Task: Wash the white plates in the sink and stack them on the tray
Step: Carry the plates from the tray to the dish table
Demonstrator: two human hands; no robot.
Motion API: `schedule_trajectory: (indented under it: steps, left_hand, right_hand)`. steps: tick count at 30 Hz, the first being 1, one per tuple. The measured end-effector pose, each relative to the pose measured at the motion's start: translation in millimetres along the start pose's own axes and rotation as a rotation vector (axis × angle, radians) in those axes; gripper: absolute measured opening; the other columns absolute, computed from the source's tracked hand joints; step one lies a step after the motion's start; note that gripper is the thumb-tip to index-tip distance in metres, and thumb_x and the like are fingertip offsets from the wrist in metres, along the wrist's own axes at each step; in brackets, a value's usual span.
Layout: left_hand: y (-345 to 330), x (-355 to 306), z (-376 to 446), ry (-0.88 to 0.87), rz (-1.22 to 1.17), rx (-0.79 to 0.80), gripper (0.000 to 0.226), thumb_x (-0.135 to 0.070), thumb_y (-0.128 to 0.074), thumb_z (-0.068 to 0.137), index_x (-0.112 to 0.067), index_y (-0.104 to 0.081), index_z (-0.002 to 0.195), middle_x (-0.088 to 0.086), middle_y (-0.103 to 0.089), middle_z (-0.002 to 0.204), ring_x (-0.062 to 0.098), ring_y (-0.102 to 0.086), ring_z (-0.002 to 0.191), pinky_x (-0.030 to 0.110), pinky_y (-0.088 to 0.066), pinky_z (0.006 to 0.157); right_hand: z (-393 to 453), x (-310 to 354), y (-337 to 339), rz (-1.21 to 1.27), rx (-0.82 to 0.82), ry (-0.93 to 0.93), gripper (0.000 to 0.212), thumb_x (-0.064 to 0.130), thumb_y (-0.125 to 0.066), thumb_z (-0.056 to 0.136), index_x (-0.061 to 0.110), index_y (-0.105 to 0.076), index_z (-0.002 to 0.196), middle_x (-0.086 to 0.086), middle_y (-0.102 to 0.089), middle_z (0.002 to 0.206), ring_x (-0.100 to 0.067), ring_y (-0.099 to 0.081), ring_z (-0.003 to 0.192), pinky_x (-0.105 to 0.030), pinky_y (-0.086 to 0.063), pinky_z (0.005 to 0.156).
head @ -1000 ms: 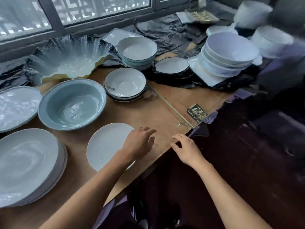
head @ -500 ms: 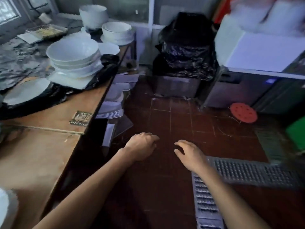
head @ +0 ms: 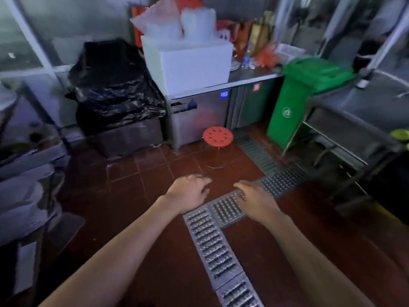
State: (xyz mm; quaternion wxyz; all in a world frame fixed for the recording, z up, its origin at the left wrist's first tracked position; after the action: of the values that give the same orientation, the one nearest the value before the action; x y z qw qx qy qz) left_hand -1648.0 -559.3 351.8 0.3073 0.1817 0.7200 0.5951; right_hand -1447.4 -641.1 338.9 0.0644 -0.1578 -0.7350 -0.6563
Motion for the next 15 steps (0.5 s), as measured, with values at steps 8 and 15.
schedule_trajectory:
  steps: [8, 15]
  left_hand:
    - [-6, -110, 139, -0.301, 0.022, 0.053, 0.045, -0.037, -0.047, 0.103, -0.027, -0.048, 0.147, -0.001, -0.052, 0.149, 0.021, -0.051, 0.135, 0.044, -0.045, 0.107]
    - [-12, -183, 264, -0.514, -0.007, 0.084, 0.043, -0.038, -0.047, 0.104, -0.030, -0.048, 0.146, -0.004, -0.053, 0.147, 0.017, -0.061, 0.120, 0.038, -0.052, 0.093]
  right_hand:
    - [-13, -132, 42, 0.018, -0.115, -0.248, 0.034, 0.032, -0.053, 0.097, 0.031, -0.061, 0.130, 0.011, -0.058, 0.135, -0.021, -0.050, 0.128, -0.041, -0.043, 0.101]
    - [9, -224, 91, 0.069, -0.219, -0.490, 0.029, 0.032, -0.056, 0.097, 0.026, -0.064, 0.124, 0.005, -0.061, 0.132, -0.021, -0.055, 0.125, -0.040, -0.045, 0.099]
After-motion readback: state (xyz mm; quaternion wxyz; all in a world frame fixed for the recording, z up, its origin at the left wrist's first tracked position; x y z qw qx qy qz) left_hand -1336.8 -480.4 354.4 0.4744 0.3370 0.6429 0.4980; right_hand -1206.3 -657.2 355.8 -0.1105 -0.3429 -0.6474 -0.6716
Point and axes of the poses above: each hand's wrist, its own z-axis towards the middle knuckle, its own y-axis out of the back of the hand, x = y × z, the point moved 3 cm from there along z, towards the middle knuckle
